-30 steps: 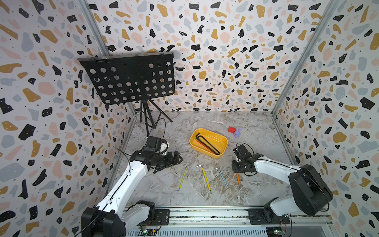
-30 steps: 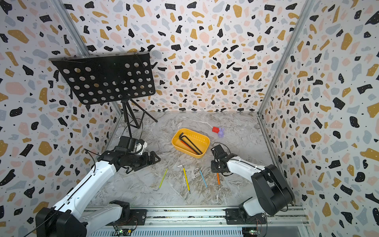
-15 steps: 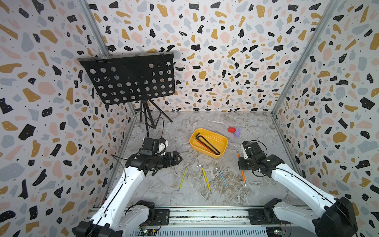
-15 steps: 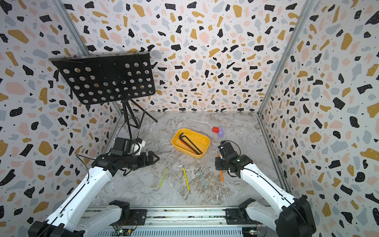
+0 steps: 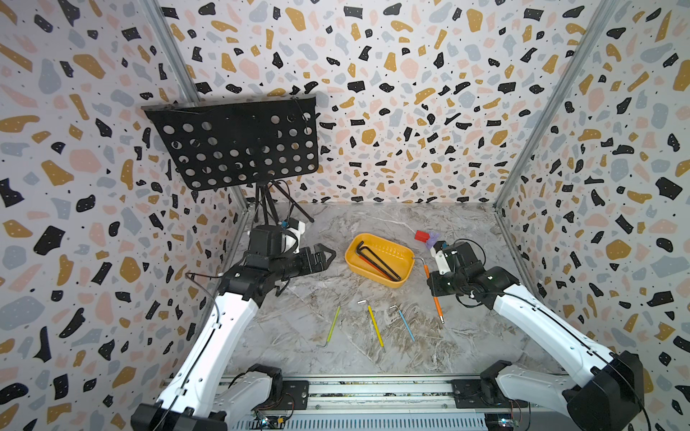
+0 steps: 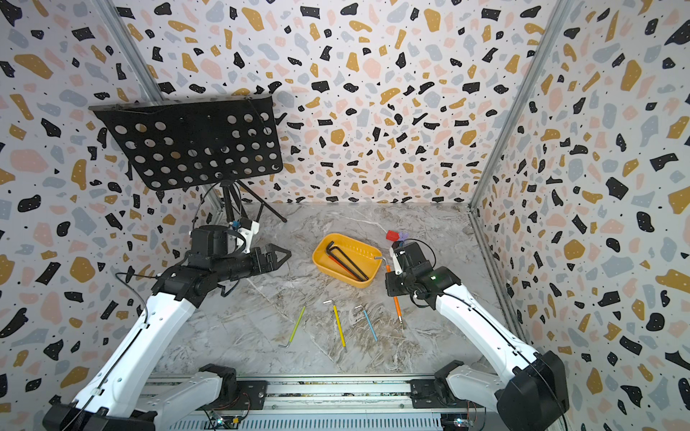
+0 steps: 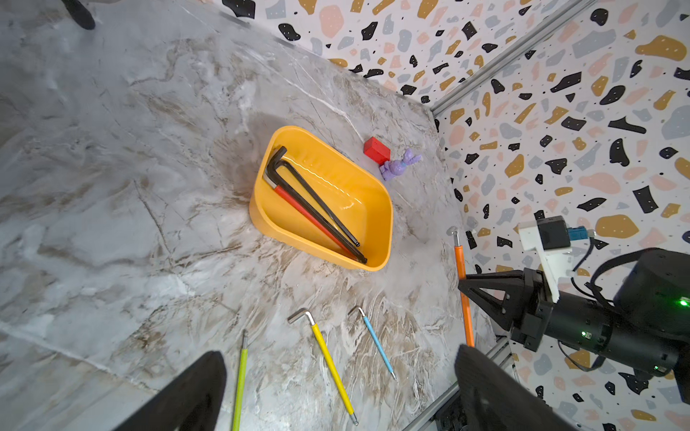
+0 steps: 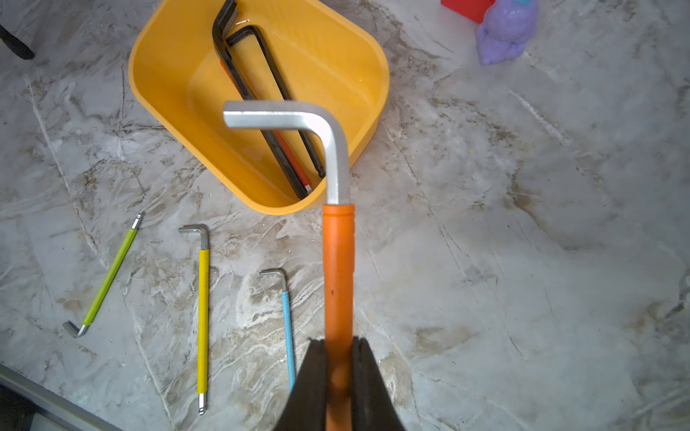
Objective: Put the hex key on the desktop into the storage box
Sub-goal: Place the Allen key in the storage box.
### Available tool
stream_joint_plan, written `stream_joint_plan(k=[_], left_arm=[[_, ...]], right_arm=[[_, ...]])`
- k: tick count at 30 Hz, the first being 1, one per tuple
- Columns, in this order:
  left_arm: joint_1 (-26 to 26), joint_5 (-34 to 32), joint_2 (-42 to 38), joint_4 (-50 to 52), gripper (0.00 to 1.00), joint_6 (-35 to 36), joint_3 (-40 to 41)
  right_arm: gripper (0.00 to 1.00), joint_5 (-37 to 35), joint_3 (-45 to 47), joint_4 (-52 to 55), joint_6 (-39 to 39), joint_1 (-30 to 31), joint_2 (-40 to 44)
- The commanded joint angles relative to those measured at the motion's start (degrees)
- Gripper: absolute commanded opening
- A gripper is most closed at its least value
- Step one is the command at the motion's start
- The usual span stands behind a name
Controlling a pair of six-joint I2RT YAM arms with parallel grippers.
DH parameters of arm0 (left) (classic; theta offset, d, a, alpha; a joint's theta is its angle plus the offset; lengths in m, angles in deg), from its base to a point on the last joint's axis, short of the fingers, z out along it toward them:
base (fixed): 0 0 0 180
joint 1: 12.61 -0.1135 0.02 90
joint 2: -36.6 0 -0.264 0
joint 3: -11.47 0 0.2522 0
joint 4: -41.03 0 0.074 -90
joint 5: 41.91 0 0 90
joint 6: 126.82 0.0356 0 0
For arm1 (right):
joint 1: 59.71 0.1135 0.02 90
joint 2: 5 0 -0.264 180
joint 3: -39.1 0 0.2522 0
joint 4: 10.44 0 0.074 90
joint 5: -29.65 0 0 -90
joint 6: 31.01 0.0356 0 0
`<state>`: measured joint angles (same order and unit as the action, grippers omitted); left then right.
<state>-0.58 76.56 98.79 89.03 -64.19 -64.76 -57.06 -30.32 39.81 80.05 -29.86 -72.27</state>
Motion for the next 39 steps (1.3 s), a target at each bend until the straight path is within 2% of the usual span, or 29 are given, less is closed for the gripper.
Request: stream_joint_plan(k=[1,9,16,21,23,39], left_arm=[[0.2,2.7,3.4,-3.6,1.0,-1.7,-1.1],[0.5,8.0,16.7,-6.9,1.0,-3.9,-10.8],[0.7,5.8,23.9,-7.2,1.0,-2.3,-14.0],[0.6,7.6,28.5,-7.3,1.0,-2.8,-13.9],[0.5,9.6,29.3,-7.3,1.0,-2.2,-14.2],[0.5,4.7,29.5,-7.4,1.0,-3.9,-12.0]], right_arm=[[0.0,2.3,-3.2,0.7,-2.3,0.1,-0.6],[0.0,3.4,-9.7,1.4,-5.2,0.2,-7.0],[0.0,4.3,-15.6,0.5,-6.4,0.3,-13.4],[0.0,5.5,-20.2,0.5,-7.8,0.2,-19.0],[0.0,6.0,-22.0,0.2,-8.3,0.3,-21.6],[0.0,6.5,-40.2,1.4,-14.0,0.3,-42.2]])
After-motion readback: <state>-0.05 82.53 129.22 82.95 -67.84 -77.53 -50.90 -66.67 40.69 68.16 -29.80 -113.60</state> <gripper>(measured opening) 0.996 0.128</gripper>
